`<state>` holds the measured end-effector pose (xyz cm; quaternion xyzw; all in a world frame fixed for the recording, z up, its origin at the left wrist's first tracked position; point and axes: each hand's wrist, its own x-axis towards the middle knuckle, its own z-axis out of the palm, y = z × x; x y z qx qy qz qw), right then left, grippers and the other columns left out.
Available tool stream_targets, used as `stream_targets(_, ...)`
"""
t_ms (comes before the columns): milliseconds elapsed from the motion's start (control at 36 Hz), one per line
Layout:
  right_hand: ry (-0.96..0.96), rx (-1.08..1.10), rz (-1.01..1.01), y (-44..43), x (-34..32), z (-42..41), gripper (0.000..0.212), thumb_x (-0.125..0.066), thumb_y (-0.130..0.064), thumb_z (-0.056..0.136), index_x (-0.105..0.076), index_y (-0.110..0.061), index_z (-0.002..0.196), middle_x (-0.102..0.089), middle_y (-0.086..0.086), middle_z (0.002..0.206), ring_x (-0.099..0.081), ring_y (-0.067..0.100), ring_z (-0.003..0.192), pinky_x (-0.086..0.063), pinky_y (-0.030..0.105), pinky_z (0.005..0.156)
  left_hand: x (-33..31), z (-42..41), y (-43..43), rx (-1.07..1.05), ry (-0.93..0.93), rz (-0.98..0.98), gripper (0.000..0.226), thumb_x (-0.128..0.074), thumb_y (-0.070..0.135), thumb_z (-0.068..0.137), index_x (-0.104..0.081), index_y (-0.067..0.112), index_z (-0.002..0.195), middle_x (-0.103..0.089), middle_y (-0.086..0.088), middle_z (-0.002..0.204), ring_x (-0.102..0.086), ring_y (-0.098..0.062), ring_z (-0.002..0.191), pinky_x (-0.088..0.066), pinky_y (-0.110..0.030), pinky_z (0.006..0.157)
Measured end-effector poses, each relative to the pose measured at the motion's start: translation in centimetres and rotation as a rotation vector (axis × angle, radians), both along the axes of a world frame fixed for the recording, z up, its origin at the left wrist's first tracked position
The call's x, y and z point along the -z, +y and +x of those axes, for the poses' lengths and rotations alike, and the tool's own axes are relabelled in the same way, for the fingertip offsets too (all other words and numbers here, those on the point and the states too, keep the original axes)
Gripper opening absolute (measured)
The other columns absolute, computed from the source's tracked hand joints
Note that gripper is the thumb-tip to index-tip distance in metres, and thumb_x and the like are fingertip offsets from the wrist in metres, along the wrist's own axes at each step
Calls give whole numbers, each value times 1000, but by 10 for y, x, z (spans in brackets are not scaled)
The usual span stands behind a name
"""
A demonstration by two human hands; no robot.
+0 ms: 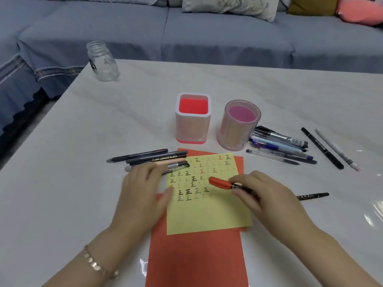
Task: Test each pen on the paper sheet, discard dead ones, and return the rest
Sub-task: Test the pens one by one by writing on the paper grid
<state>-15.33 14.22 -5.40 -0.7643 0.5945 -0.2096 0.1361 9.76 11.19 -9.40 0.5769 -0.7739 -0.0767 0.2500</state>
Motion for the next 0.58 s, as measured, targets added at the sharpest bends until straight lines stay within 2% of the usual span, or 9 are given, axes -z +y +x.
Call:
stream_targets(83, 14, -53, 52, 4, -8, 19, 30, -45, -57, 82, -62, -40, 100, -56, -21, 77, -49, 2, 74, -39, 16, 55, -12, -25, 10, 307, 25, -36, 46, -50, 41, 82, -47, 16, 120, -60, -5, 115, -46, -17, 108, -32, -27, 95)
stream_targets(139, -24, -92, 135, 7, -16, 30, 27, -48, -55, 84, -63, -38, 99, -54, -19, 76, -47, 2, 70, -42, 23, 62, -17, -39, 16, 452, -24, -84, 40, -49, 37, 84, -51, 12, 115, -65, -2, 104, -53, -16, 97, -38, -27, 85)
stream_targets(222, -58, -126, 220, 11, -27, 36, 19, -53, -45, 87, -65, -36, 99, -57, -15, 79, -47, 3, 74, -42, 22, 69, -18, -48, 19, 474, -84, -113, 23, -42, 34, 90, -56, 17, 98, -58, 6, 70, -48, -11, 67, -33, -25, 63)
stream_targets(333, -274, 17, 324, 10, -37, 24, 7, -64, -43, 75, -68, -38, 79, -64, -12, 69, -55, 2, 63, -44, 18, 60, -10, -44, 18, 400, -144, -73, 34, -17, 36, 100, -47, 21, 96, -57, 8, 67, -48, -10, 63, -32, -27, 60)
stream_targets(389, -552, 139, 357, 7, -42, 18, 2, -70, -25, 75, -70, -25, 73, -62, -1, 56, -50, 6, 46, -40, 16, 48, -21, -47, 22, 352, -110, 71, 35, -20, 36, 101, -52, 24, 105, -62, 11, 79, -58, -9, 68, -33, -23, 69)
stream_targets(417, -692, 187, 355, 6, -42, 17, 9, -71, -13, 76, -70, -19, 70, -59, 1, 49, -48, 7, 41, -38, 15, 43, -28, -49, 24, 340, -59, 158, 34, -23, 34, 101, -52, 25, 116, -62, 12, 95, -60, -8, 83, -31, -19, 76)
stream_targets(472, -911, 249, 377, 6, -41, 20, 13, -73, -3, 74, -67, -11, 66, -53, 3, 43, -42, 10, 35, -33, 15, 36, -23, -46, 30, 338, 94, 223, 37, -24, 32, 101, -37, 27, 135, -50, 13, 121, -44, -2, 111, -26, -12, 87)
stream_targets(528, -1005, 225, 449, 8, -36, 31, 18, -78, -16, 70, -62, -10, 65, -49, 4, 42, -37, 11, 34, -29, 16, 35, -21, -49, 35, 382, 195, 237, 39, -23, 33, 101, -37, 26, 136, -48, 12, 116, -39, 1, 103, -31, -14, 89)
stream_targets(583, -980, 208, 470, 11, -25, 44, 31, -73, -38, 70, -56, -12, 62, -47, -1, 41, -37, 8, 35, -29, 15, 38, -27, -57, 35, 457, 245, 259, 39, -29, 32, 97, -52, 15, 124, -55, 7, 98, -44, -1, 86, -38, -20, 77)
